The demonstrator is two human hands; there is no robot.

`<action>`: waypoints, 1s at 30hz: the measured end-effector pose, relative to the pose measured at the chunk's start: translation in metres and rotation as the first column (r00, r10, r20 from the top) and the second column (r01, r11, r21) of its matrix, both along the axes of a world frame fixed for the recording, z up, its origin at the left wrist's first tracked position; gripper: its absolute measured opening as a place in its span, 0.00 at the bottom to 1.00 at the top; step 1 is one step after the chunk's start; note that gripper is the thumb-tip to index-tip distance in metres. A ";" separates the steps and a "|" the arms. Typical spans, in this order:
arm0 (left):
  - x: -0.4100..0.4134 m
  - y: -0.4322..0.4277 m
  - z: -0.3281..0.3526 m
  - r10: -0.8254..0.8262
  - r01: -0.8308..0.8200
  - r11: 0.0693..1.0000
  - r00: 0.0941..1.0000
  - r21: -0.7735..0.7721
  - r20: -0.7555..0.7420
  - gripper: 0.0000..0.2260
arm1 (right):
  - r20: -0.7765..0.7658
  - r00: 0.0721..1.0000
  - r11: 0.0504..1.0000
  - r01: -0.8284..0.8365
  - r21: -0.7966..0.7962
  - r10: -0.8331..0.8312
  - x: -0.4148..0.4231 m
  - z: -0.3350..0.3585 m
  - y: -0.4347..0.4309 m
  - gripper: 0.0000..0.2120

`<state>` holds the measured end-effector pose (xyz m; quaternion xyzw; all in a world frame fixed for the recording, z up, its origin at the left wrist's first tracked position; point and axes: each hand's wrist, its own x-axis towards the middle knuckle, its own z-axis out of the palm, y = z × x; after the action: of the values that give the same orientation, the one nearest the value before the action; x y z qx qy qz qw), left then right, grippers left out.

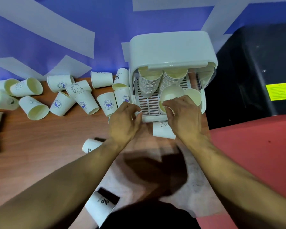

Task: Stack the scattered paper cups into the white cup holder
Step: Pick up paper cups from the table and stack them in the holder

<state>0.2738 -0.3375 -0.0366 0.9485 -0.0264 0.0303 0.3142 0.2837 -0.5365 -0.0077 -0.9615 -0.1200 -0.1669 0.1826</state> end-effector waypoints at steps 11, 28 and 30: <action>-0.016 0.001 -0.004 0.025 -0.025 0.999 1.000 -0.033 0.002 0.04 | -0.106 0.993 0.997 0.051 0.060 -0.044 -0.006 -0.020 -0.001 0.06; -0.037 0.038 -0.005 0.146 -0.143 0.989 0.983 0.041 -0.110 0.05 | -0.149 0.980 0.984 0.148 0.103 -0.132 -0.005 -0.033 0.006 0.09; -0.047 0.055 -0.007 0.181 -0.175 0.983 0.977 0.062 -0.112 0.04 | -0.109 0.986 0.972 0.142 0.185 -0.123 -0.019 -0.028 0.016 0.09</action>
<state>0.2269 -0.2822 -0.0436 0.9550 0.0762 0.0020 0.2866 0.2652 -0.5204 -0.0358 -0.9522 -0.0298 -0.1425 0.2684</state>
